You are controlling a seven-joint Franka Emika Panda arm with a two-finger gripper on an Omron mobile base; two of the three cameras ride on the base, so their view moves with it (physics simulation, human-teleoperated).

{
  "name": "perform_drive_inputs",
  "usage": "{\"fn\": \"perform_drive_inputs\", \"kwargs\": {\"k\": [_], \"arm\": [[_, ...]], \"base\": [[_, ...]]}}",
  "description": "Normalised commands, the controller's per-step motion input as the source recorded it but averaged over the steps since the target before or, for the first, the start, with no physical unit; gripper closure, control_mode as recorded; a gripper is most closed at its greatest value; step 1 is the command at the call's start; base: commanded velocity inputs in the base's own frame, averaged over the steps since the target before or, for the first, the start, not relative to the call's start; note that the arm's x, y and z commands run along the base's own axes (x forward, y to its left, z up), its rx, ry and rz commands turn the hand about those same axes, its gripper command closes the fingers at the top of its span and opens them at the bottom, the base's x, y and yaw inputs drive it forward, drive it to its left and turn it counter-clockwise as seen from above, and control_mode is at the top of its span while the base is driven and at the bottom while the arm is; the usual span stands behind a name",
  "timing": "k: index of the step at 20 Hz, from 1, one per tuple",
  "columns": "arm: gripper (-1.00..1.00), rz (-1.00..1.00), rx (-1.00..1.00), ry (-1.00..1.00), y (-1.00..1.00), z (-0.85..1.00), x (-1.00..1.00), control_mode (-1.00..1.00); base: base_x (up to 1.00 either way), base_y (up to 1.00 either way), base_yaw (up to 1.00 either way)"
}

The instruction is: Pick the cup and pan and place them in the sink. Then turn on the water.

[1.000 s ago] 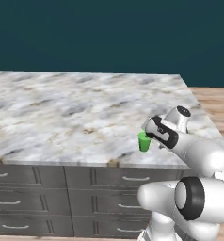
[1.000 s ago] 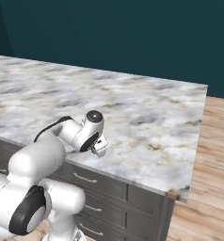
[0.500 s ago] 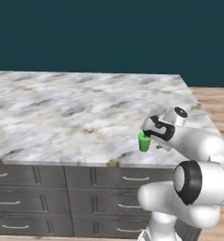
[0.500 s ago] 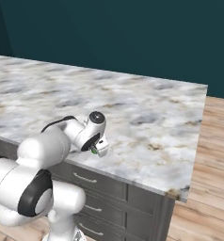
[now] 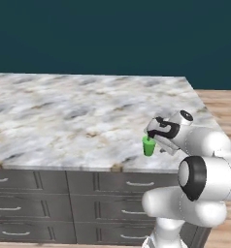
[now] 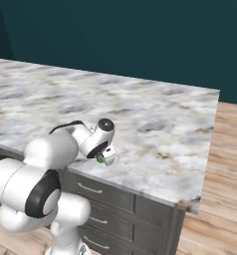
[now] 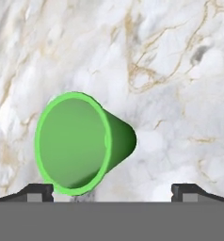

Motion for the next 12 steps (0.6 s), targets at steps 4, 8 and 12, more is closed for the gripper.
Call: {"fn": "perform_drive_inputs", "kwargs": {"k": [4, 8, 12], "arm": [[-1.0, 0.0, 0.03, 0.0, 0.0, -0.18, 0.09, -1.0], [-1.0, 0.0, 0.03, 0.0, 0.0, -0.16, 0.12, -1.0], [-1.0, 0.0, 0.04, 0.0, -0.01, -0.11, 0.1, -1.0]], "base": [[0.0, 0.0, 0.0], [0.0, 0.0, 0.0], [0.0, 0.0, 0.0]]}}
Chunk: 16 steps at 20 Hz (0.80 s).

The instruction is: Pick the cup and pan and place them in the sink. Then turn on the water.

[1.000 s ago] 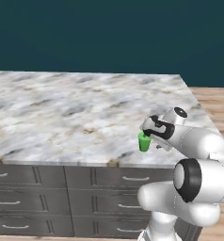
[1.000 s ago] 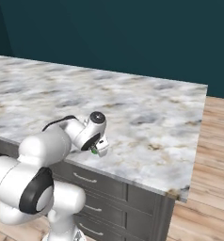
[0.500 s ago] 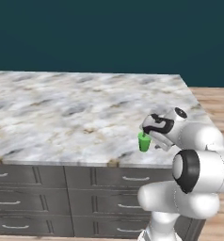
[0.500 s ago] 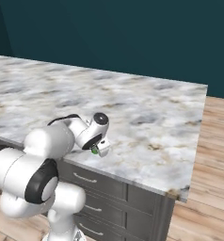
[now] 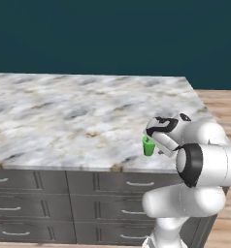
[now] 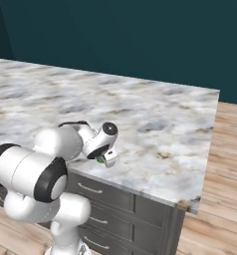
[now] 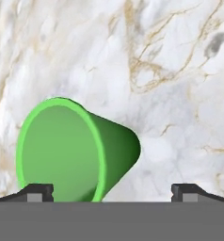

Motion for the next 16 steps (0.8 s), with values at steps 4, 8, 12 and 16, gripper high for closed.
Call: {"fn": "perform_drive_inputs", "kwargs": {"k": [4, 8, 12, 16], "arm": [[-1.0, 0.0, 0.05, 0.0, -0.05, -0.08, 0.09, -1.0], [-1.0, 0.0, 0.04, 0.0, -0.01, -0.07, 0.05, -1.0], [1.0, 0.0, 0.01, 0.05, 0.0, -0.14, 0.04, -1.0], [1.0, 0.0, 0.0, 0.06, 0.0, -0.12, 0.17, -1.0]], "base": [[0.0, 0.0, 0.0], [0.0, 0.0, 0.0], [0.0, 0.0, 0.0], [0.0, 0.0, 0.0]]}}
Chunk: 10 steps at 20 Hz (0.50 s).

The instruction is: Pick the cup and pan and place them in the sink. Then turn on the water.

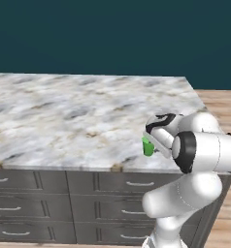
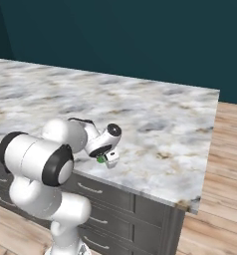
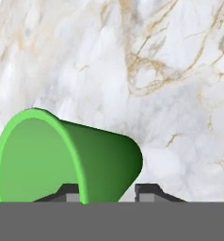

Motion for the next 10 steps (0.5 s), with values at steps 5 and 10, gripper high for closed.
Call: {"fn": "perform_drive_inputs", "kwargs": {"k": [5, 10], "arm": [[1.0, 0.0, 0.0, 0.04, -0.02, -0.01, 0.25, -1.0], [1.0, 0.0, 0.0, 0.01, -0.01, 0.42, -0.07, -1.0]], "base": [[0.0, 0.0, 0.0], [0.0, 0.0, 0.0]]}}
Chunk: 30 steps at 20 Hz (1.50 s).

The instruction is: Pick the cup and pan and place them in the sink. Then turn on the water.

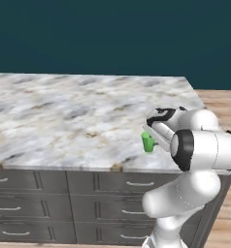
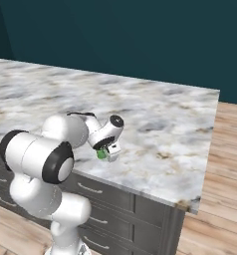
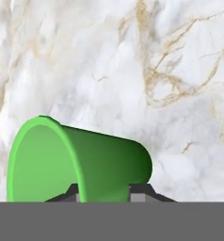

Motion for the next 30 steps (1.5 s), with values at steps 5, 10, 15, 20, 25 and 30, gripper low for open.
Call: {"fn": "perform_drive_inputs", "kwargs": {"k": [5, 10, 15, 20, 25, 30], "arm": [[1.0, -0.01, 0.0, -0.01, 0.0, 0.99, -0.41, -1.0], [1.0, 0.0, 0.0, -0.08, 0.0, 1.0, -0.62, -1.0], [1.0, 0.0, 0.0, -0.2, 0.0, 1.0, -0.71, -1.0], [1.0, 0.0, 0.0, -0.23, 0.0, 1.0, -0.83, -1.0], [1.0, 0.0, 0.0, -0.11, 0.0, 0.77, -0.71, -1.0], [1.0, 0.0, 0.03, 0.01, -0.08, 0.08, -0.21, -1.0]], "base": [[0.0, 0.0, 0.0], [0.0, 0.0, 0.0], [0.0, 0.0, 0.0], [0.0, 0.0, 0.0], [0.0, 0.0, 0.0], [0.0, 0.0, 0.0]]}}
